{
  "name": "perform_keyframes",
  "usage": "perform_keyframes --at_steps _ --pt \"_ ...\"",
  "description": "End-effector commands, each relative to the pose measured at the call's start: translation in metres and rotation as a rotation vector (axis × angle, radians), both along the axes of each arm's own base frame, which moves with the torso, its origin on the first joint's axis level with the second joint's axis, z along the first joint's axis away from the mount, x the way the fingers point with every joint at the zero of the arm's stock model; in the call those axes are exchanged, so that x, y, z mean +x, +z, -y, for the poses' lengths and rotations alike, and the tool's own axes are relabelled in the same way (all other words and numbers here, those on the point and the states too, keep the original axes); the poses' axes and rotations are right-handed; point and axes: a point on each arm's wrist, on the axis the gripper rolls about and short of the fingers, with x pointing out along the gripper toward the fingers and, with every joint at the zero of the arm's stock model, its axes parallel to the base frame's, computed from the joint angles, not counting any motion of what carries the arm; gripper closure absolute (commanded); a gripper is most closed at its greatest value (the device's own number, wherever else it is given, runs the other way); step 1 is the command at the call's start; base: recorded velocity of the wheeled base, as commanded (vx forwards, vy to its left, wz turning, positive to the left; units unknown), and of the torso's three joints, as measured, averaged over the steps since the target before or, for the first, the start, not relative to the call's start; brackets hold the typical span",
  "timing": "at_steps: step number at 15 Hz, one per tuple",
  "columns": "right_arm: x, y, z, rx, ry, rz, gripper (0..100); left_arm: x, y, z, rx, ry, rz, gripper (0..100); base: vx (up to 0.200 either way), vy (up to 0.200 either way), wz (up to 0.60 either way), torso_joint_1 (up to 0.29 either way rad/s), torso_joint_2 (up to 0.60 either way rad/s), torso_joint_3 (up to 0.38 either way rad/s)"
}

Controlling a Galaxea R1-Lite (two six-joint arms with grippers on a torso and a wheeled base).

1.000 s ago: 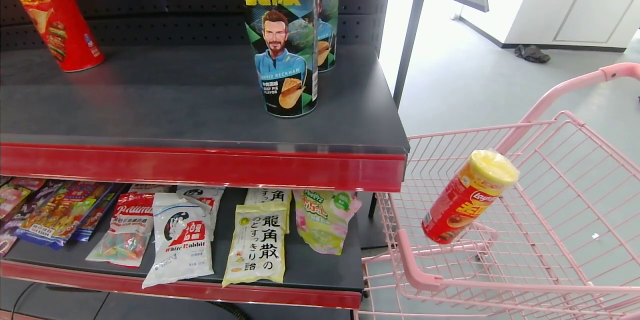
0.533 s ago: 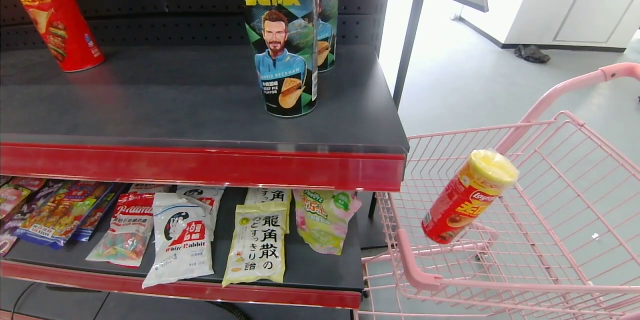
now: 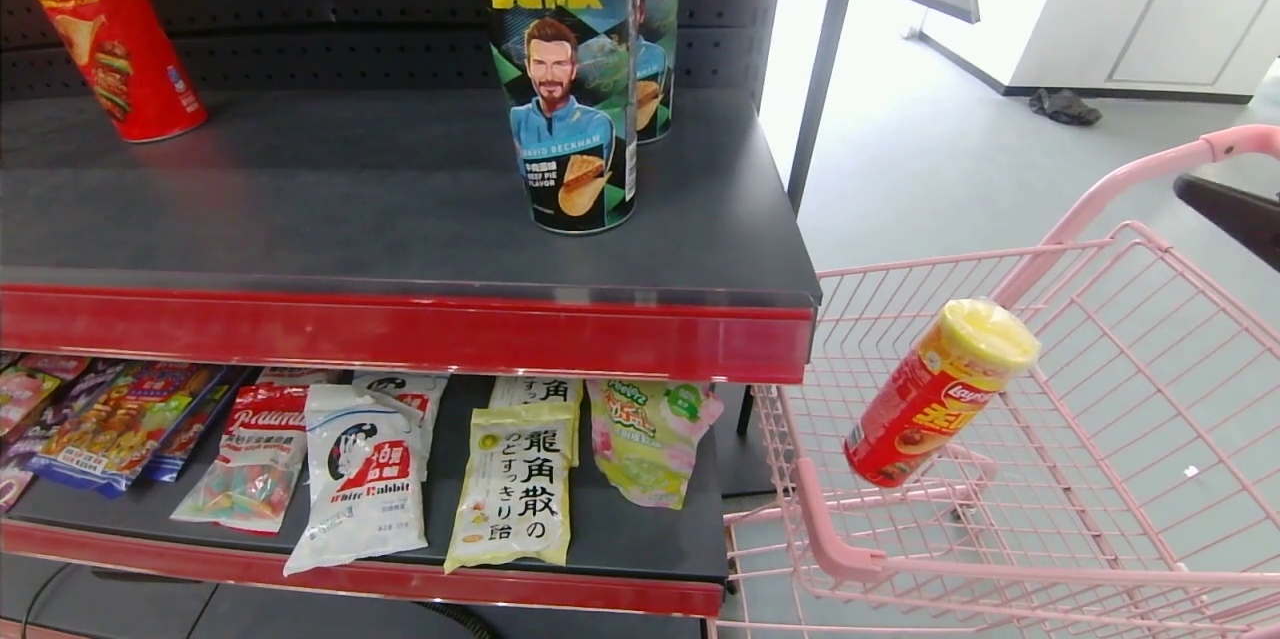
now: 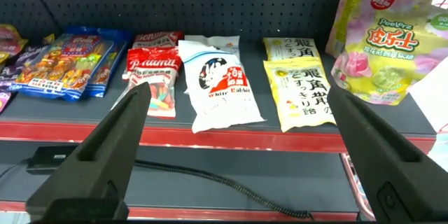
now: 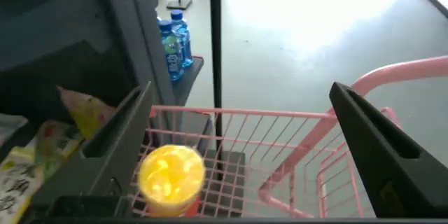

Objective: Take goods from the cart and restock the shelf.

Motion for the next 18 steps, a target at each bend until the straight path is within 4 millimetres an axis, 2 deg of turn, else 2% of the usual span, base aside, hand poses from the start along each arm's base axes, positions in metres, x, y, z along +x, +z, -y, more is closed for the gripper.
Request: perform_keyframes --at_steps 1,3,4,10,16,18 --pt "0.061 -0.041 0.031 -0.017 0.001 -0.106 0 0.0 0.0 0.0 0.0 0.001 -0.002 0 0.0 0.0 0.0 0.0 0.0 0.0" --pt "0.062 -0.059 0.045 -0.061 0.1 -0.105 0 0.0 0.0 0.0 0.0 0.001 0.0 0 0.0 0.0 0.0 0.0 0.0 0.0" --pt "0.062 -0.06 0.048 -0.067 0.112 -0.094 0 0.0 0.0 0.0 0.0 0.001 -0.002 0 0.0 0.0 0.0 0.0 0.0 0.0" --pt "0.052 -0.083 0.042 -0.042 0.397 -0.146 0 0.0 0.0 0.0 0.0 0.001 0.0 0 0.0 0.0 0.0 0.0 0.0 0.0" --pt "0.064 -0.107 0.045 -0.033 0.613 -0.191 0 0.0 0.0 0.0 0.0 0.001 -0.002 0 0.0 0.0 0.0 0.0 0.0 0.0" --pt "0.068 -0.113 0.046 -0.025 0.631 -0.205 0 0.0 0.0 0.0 0.0 0.001 -0.002 0 0.0 0.0 0.0 0.0 0.0 0.0"
